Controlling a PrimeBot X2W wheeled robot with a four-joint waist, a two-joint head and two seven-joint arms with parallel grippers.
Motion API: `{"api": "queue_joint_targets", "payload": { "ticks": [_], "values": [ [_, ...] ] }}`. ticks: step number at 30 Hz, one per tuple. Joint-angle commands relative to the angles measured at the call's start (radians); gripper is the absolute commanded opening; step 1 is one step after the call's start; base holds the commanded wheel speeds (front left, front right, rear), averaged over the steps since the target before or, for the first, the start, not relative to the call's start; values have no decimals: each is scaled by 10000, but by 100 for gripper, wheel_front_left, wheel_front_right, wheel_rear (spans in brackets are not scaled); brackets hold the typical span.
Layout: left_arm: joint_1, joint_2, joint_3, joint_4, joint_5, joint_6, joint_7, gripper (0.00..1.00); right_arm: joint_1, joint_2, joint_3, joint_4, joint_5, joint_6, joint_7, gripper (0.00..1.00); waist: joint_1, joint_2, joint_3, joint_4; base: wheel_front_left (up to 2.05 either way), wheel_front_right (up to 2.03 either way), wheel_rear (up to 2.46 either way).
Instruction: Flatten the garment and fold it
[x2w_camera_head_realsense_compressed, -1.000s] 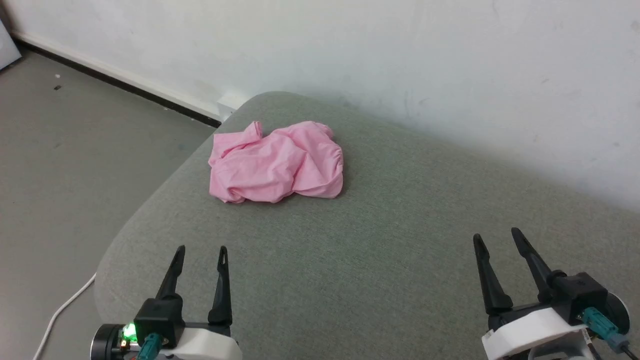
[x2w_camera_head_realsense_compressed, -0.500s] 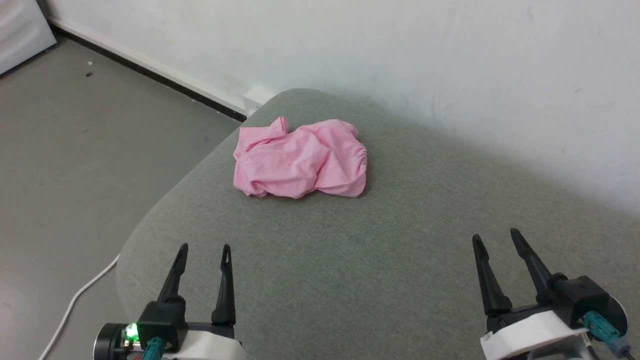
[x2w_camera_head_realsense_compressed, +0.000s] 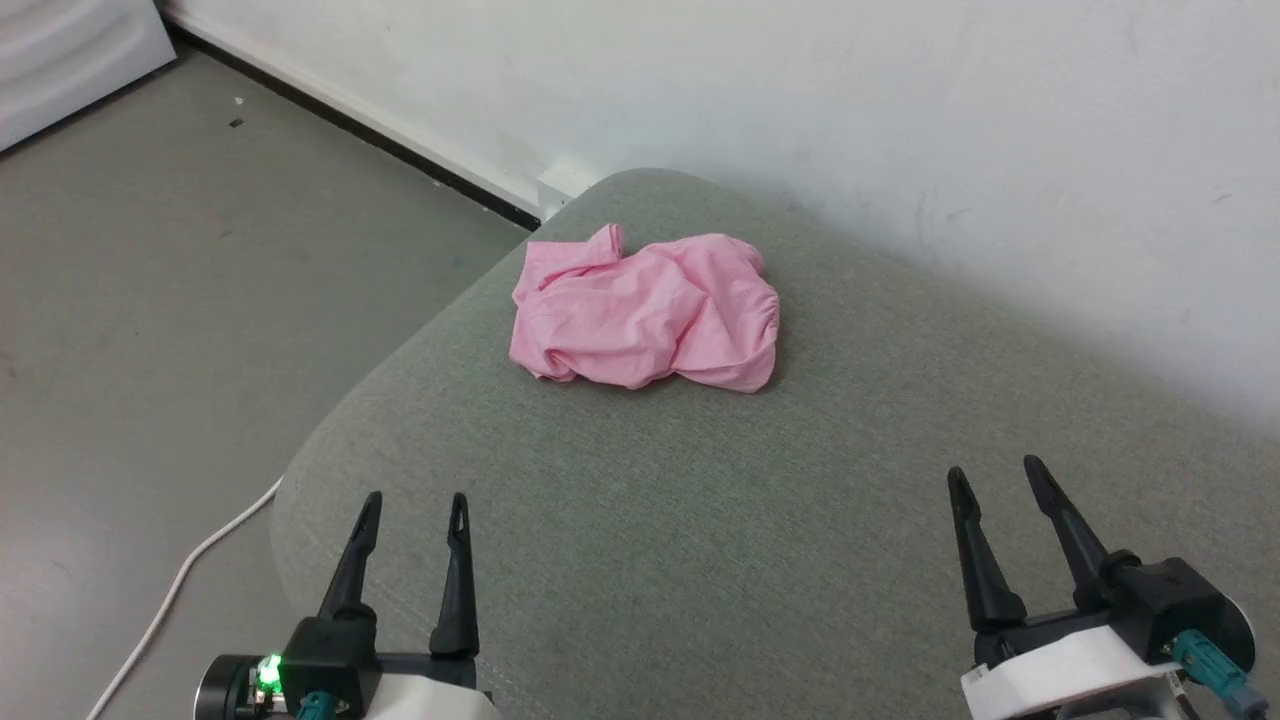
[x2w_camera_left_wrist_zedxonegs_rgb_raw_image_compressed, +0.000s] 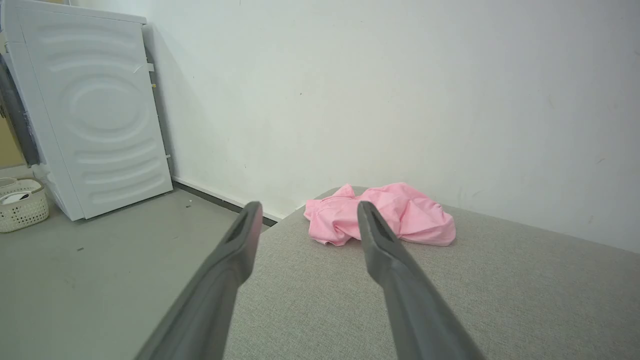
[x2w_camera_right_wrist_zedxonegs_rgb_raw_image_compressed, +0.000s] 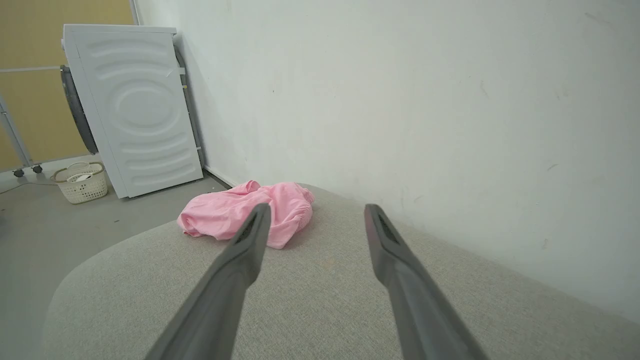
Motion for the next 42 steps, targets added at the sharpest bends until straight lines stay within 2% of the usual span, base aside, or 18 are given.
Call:
{"api": "queue_joint_targets", "payload": {
  "ticks": [1, 14, 19, 24, 28, 33, 42],
  "values": [
    [131, -40, -58, -81, -29, 76, -100, 100, 140, 35, 7, 38, 105, -20, -133, 100, 0, -1, 37, 106, 0, 0, 0],
    [168, -41, 16, -99, -88, 51, -155, 100, 141, 36, -2, 14, 18, -21, -187, 100, 0, -1, 205, -225, 0, 0, 0],
    [-254, 151, 110, -236, -64, -200, -155, 100, 59, 36, 30, -62, -254, -21, -187, 100, 0, -1, 611, -691, 0, 0, 0],
    [-1384, 617, 266, 542, -342, -775, -33, 100, -178, 36, -36, -301, -640, -21, -187, 100, 0, -1, 1383, -1422, 0, 0, 0],
    [-2807, 1172, 509, 1614, -717, -1281, 1092, 100, -362, 36, -72, -600, -881, -21, -187, 100, 0, -1, 2160, -2067, 0, 0, 0],
    [-4674, 1866, 562, 3035, -1169, -1728, 3219, 100, -694, 36, -28, -913, -1137, -21, -187, 100, 0, -1, 3053, -2789, 0, 0, 0],
    [-7228, 3235, 511, 5525, -2256, -2063, 6006, 100, -1350, -16, -139, -1299, -1164, -21, -187, 100, 0, -1, 4337, -4027, 0, 0, 0]
  ]
}}
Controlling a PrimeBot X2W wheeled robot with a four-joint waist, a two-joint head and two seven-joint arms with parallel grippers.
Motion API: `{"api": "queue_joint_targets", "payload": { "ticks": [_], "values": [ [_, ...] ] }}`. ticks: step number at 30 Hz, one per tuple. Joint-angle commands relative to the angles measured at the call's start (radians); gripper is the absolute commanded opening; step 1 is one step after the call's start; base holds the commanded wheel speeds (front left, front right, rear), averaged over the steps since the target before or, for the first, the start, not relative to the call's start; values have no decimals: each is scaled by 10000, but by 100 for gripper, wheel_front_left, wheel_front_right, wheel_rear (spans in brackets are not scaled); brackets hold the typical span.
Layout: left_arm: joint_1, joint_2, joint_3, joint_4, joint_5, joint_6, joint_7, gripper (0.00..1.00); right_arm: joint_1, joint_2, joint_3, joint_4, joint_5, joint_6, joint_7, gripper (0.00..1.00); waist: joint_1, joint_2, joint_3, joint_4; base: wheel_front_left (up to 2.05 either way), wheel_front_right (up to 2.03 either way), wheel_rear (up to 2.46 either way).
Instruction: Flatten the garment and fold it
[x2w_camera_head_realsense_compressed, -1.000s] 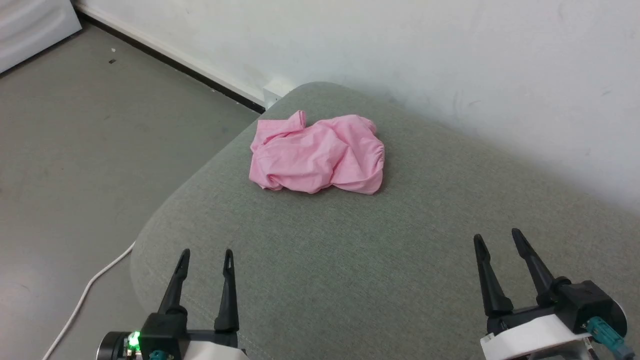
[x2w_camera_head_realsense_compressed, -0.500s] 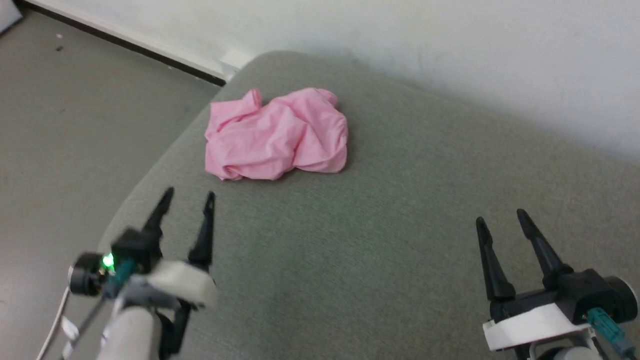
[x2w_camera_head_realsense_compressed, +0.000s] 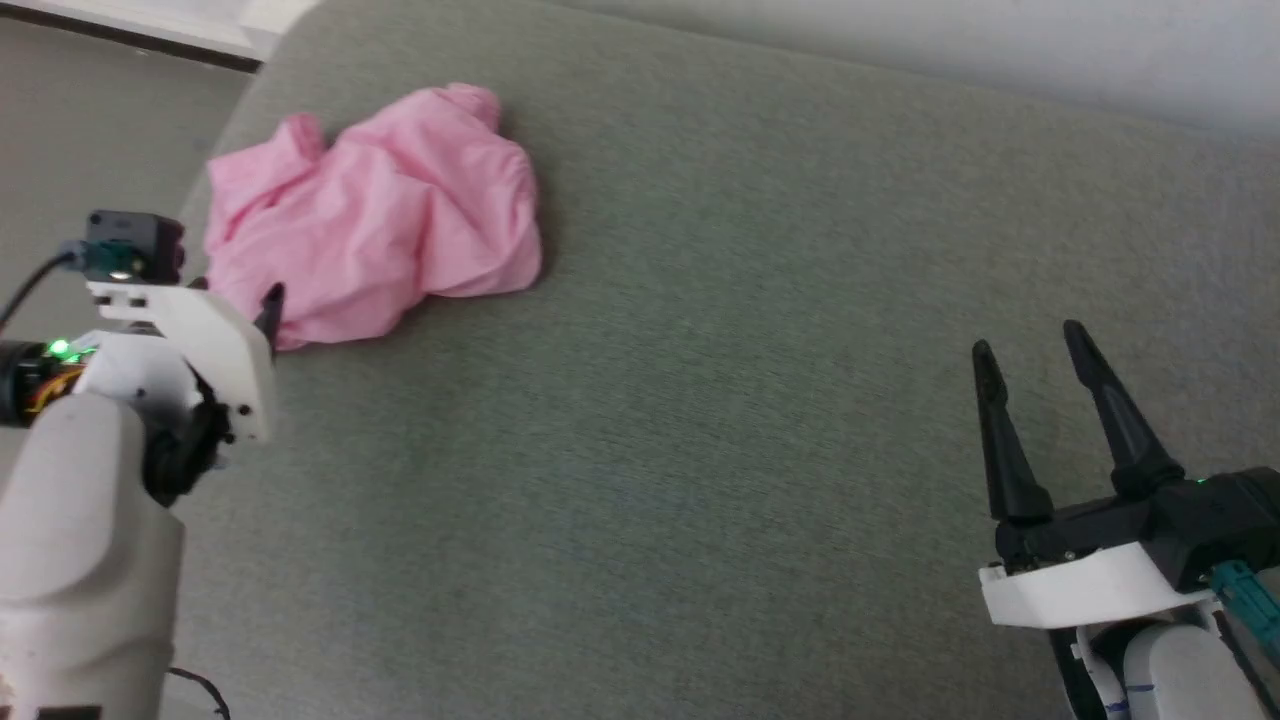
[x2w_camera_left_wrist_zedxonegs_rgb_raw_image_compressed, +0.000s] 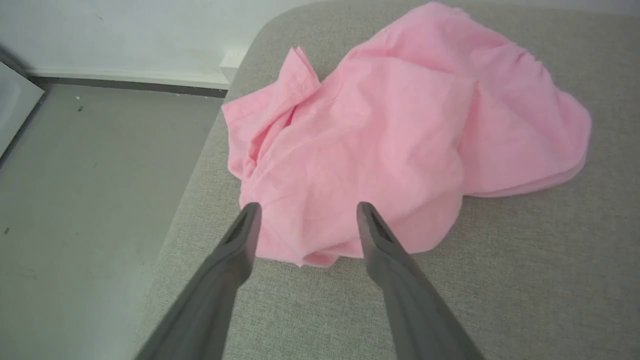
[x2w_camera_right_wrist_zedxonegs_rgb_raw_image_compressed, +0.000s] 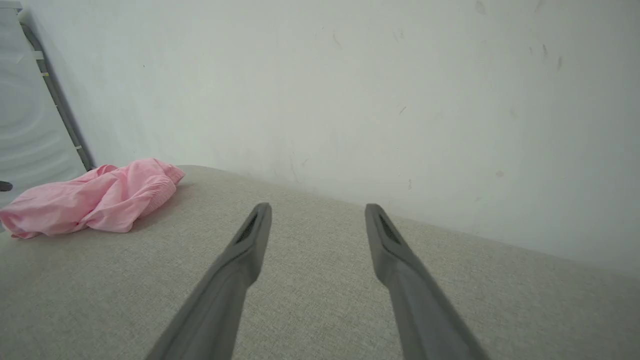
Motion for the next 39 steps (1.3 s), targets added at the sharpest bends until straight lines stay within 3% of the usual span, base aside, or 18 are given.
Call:
{"api": "queue_joint_targets", "payload": {
  "ticks": [1, 7, 13, 14, 15, 21, 30, 39],
  "values": [
    [-289, 204, 8, 403, -141, -43, 357, 100, -158, -16, -72, -76, 5, -21, -47, 100, -2, 0, 1166, -1191, 0, 0, 0],
    [-833, 905, 221, 2073, -413, 4, 1564, 100, -344, -6, -112, -72, 101, -21, -47, 100, -2, 0, 1540, -1725, 0, 0, 0],
    [-925, 1004, 283, 3078, -936, -27, 2660, 100, -387, 7, -229, -72, 161, -21, -47, 100, -2, 0, 1619, -1891, 0, 0, 0],
    [-925, 997, 264, 3143, -1044, -38, 2791, 47, -380, 9, -259, -69, 164, -21, -47, 100, -2, 0, 1607, -1876, 0, 0, 0],
    [-920, 979, 241, 3184, -1168, -48, 2901, 0, -371, 10, -295, -59, 162, -21, -47, 100, -2, 0, 1578, -1845, 0, 0, 0],
    [-895, 1099, 443, 3033, -1710, -68, 2174, 0, -361, 21, -293, 105, 146, -21, -47, 100, -2, 0, 1007, -1630, 0, 0, 0],
    [-589, 1790, 1034, 2129, -1581, 18, -1410, 0, 61, 32, -524, 503, 364, -21, -47, 100, -2, 0, -947, -1576, 0, 0, 0],
    [-448, 1992, 877, -272, -1092, 78, -3942, 0, 597, 34, -740, 699, 588, -21, -47, 100, -2, 0, -2335, -1886, 0, 0, 0]
  ]
}}
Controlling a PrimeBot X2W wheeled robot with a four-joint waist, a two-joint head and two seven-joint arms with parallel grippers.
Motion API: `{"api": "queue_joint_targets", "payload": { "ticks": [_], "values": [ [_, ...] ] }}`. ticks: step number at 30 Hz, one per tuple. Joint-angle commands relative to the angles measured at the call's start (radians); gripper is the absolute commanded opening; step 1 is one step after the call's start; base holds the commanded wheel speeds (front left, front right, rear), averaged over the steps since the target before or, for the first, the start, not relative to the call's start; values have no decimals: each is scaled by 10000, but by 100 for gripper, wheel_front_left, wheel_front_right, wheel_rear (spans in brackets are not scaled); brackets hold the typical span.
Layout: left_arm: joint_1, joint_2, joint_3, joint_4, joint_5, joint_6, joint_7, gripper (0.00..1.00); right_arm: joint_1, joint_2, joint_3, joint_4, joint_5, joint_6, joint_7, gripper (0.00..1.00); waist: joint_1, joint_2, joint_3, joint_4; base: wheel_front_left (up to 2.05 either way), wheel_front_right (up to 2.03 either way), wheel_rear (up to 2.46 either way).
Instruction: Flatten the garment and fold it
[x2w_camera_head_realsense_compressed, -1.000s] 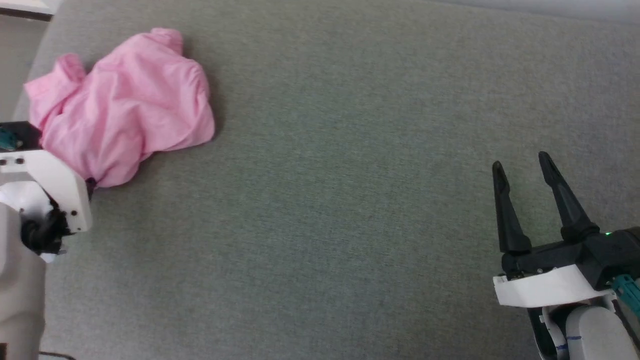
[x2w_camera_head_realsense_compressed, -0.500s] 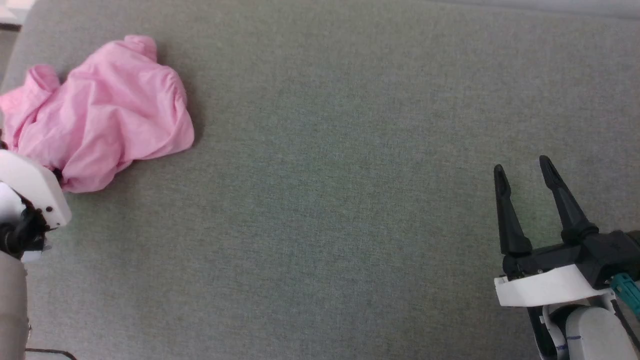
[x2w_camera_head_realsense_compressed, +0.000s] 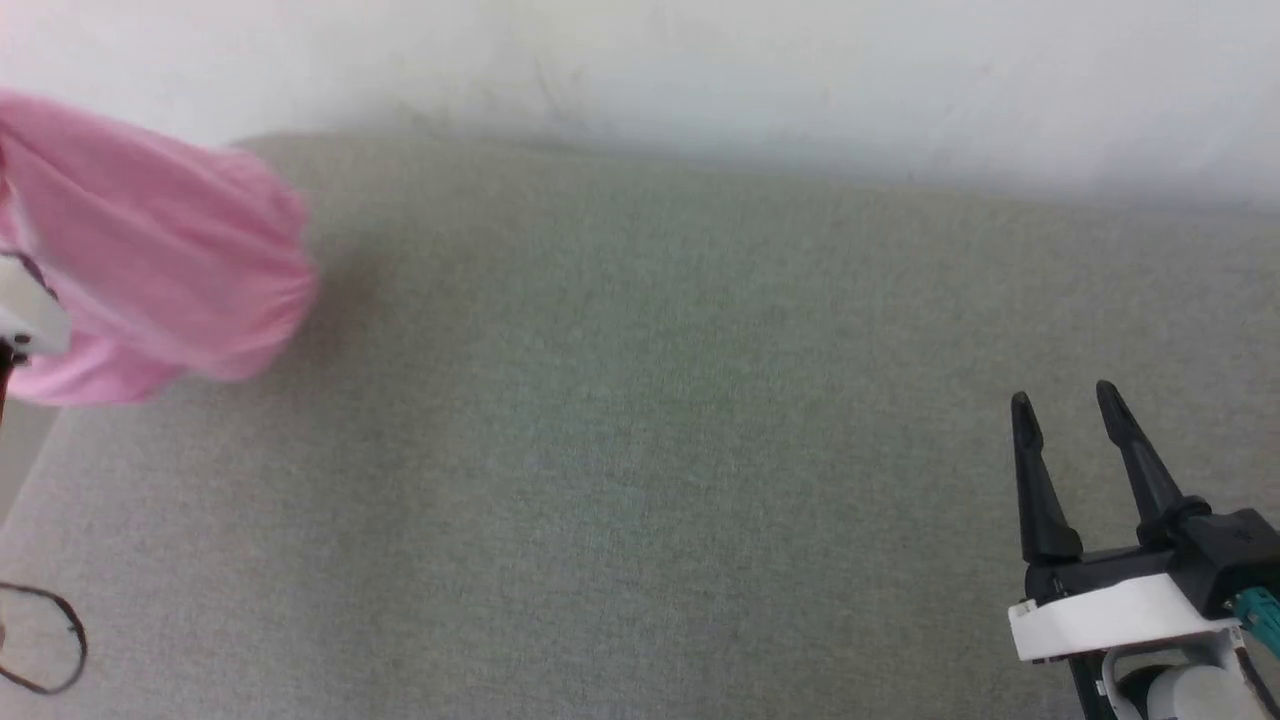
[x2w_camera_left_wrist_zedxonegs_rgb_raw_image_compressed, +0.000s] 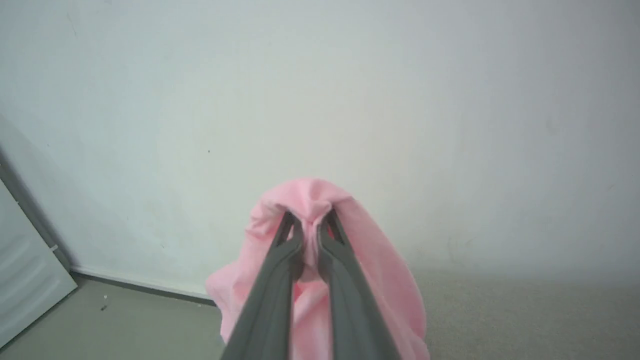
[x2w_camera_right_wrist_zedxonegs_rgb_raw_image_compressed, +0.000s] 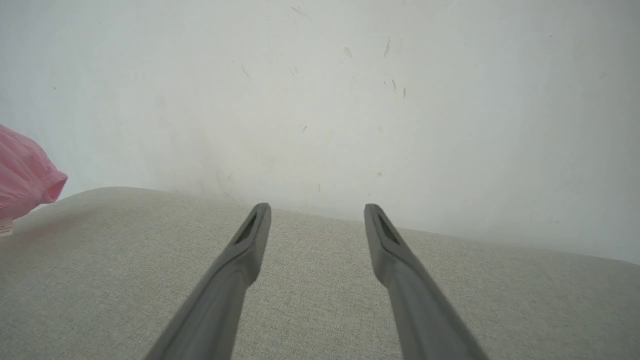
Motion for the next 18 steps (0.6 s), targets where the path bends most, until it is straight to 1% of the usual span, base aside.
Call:
{"api": "queue_joint_targets", "payload": {
  "ticks": [1, 4, 7, 10, 12, 13, 14, 16, 18],
  "values": [
    [94, -56, -78, -591, 135, 89, -336, 0, 107, 25, -9, 33, 113, -21, -47, 100, 2, 0, -905, -255, 0, 0, 0],
    [70, -226, -391, -1664, 378, 137, -604, 0, 144, 25, 48, 23, 171, -21, -47, 100, 2, 0, -1004, -497, 0, 0, 0],
    [93, -476, -782, -2627, 569, 195, -566, 0, 165, 25, 115, 9, 221, -21, -47, 100, 2, 0, -1043, -812, 0, 0, 0],
    [274, -869, -1429, -3533, 710, 208, -31, 0, 162, 25, 126, -2, 262, -21, -47, 100, 2, 0, -1007, -1186, 0, 0, 0],
    [479, -1259, -1955, -4075, 731, 222, 482, 0, 145, 25, 114, -41, 297, -21, -47, 100, 2, 0, -933, -1459, 0, 0, 0],
    [479, -1259, -1955, -4075, 731, 222, 482, 0, 145, 25, 114, -41, 297, -21, -47, 100, 2, 0, -933, -1459, 0, 0, 0],
    [789, -1716, -2610, -4475, 732, 219, 1088, 0, 93, 25, 107, -74, 329, -21, -47, 100, 2, 0, -815, -1755, 0, 0, 0],
    [1113, -2178, -3327, -4644, 743, 193, 1594, 0, 15, 25, 115, -107, 360, -21, -47, 100, 2, 0, -663, -2057, 0, 0, 0],
    [1401, -2747, -4078, -4505, 770, 175, 1930, 0, -66, 25, 106, -147, 390, -21, -47, 100, 2, 0, -472, -2371, 0, 0, 0]
  ]
}}
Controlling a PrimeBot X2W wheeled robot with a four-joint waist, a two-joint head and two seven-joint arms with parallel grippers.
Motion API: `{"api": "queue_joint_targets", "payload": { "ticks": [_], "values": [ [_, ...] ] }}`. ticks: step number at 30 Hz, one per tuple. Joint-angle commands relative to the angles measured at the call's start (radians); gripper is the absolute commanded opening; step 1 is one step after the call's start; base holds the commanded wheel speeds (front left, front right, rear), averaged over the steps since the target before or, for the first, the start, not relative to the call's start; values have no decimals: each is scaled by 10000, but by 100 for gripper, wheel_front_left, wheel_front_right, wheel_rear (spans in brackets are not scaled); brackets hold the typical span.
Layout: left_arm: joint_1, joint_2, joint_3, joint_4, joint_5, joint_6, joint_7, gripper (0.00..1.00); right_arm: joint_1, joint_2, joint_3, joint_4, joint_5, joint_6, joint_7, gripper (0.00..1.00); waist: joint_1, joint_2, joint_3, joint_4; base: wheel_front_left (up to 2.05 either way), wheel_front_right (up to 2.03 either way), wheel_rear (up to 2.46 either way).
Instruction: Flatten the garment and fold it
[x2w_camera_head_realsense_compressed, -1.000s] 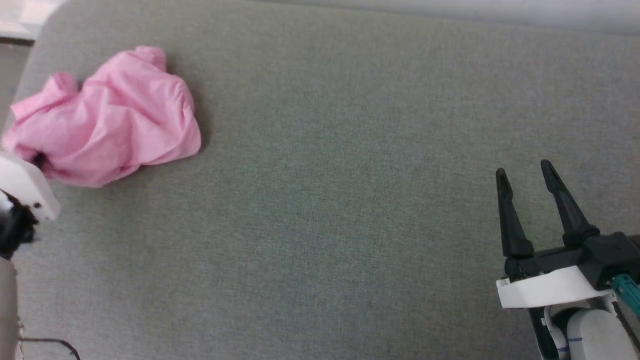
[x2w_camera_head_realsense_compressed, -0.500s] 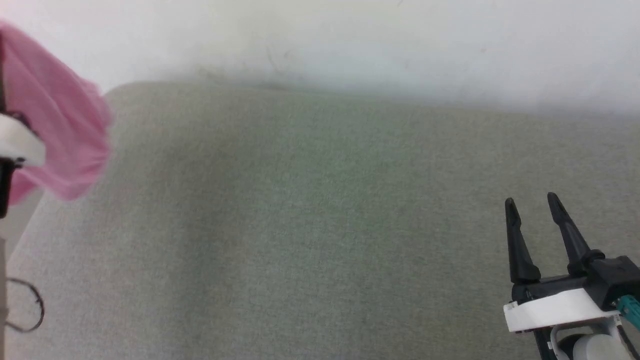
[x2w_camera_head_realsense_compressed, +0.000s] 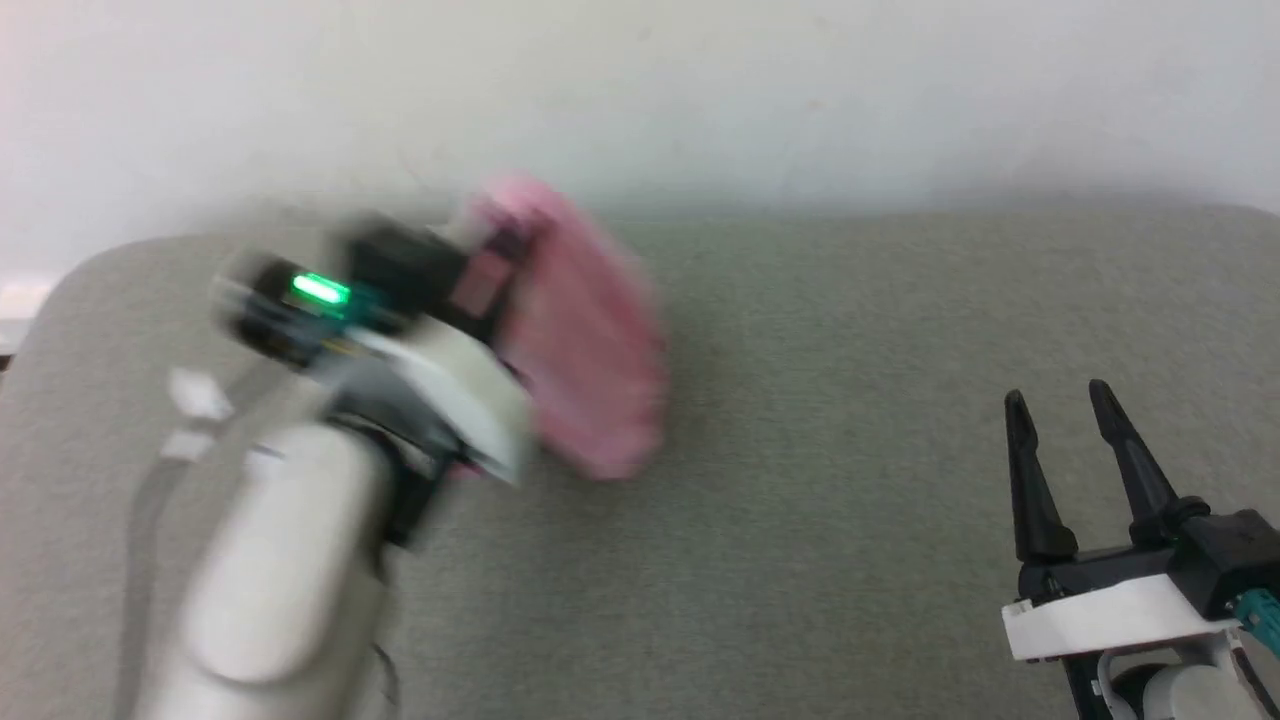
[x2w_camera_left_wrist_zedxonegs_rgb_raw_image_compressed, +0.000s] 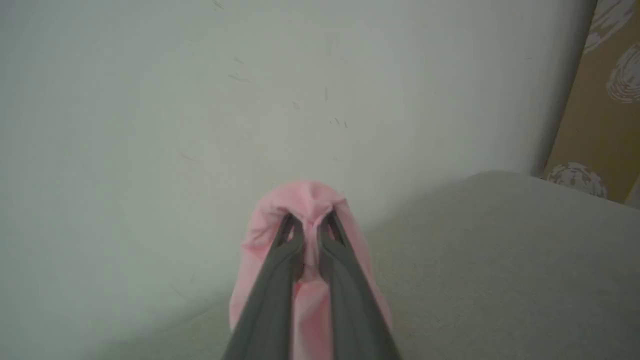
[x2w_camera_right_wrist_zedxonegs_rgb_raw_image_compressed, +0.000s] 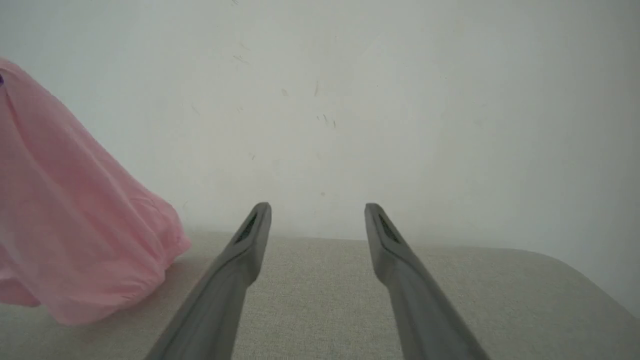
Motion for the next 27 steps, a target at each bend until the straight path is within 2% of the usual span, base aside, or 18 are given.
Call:
{"api": "queue_joint_targets", "payload": {
  "ticks": [1, 7, 10, 11, 12, 13, 16, 19, 24, 27],
  "values": [
    [243, -292, -341, 85, 93, -1, 112, 0, -125, 22, -40, -45, 74, -21, -47, 100, 0, 0, 382, -708, 0, 0, 0],
    [743, -2156, -2176, 1852, 143, -43, -230, 0, -551, 22, -157, -81, 242, -21, -47, 100, 0, 0, 1085, -1759, 0, 0, 0],
    [881, -2634, -3085, 2971, -3, -76, -550, 0, -728, 22, -214, -45, 454, -21, -47, 100, 0, 0, 1339, -2189, 0, 0, 0],
    [929, -2700, -3430, 3300, -106, -93, -592, 13, -752, 22, -234, -32, 486, -21, -47, 100, 0, 0, 1387, -2273, 0, 0, 0],
    [938, -2735, -3808, 3554, -159, -113, -668, 49, -763, 22, -249, -16, 516, -21, -47, 100, 0, 0, 1420, -2332, 0, 0, 0],
    [949, -2752, -4177, 3753, -239, -130, -757, 100, -762, 22, -263, -1, 536, -21, -47, 100, 0, 0, 1438, -2364, 0, 0, 0],
    [953, -2764, -5179, 3854, -905, -150, -1072, 100, -709, 22, -295, 55, 538, -21, -47, 100, 0, 0, 1374, -2360, 0, 0, 0],
    [746, -2766, -5536, 3913, -1275, 103, -1568, 100, -600, 22, -376, 146, 498, -21, -47, 100, 0, 0, 1133, -2133, 0, 0, 0],
    [344, -2757, -5177, 3970, -1443, 616, -2767, 100, -331, 22, -364, 254, 299, -21, -47, 100, 0, 0, 431, -1504, 0, 0, 0],
    [219, -2407, -4680, 3856, -1420, 927, -3374, 100, -124, 22, -374, 315, 173, -21, -47, 100, 0, 0, -31, -1055, 0, 0, 0]
  ]
}}
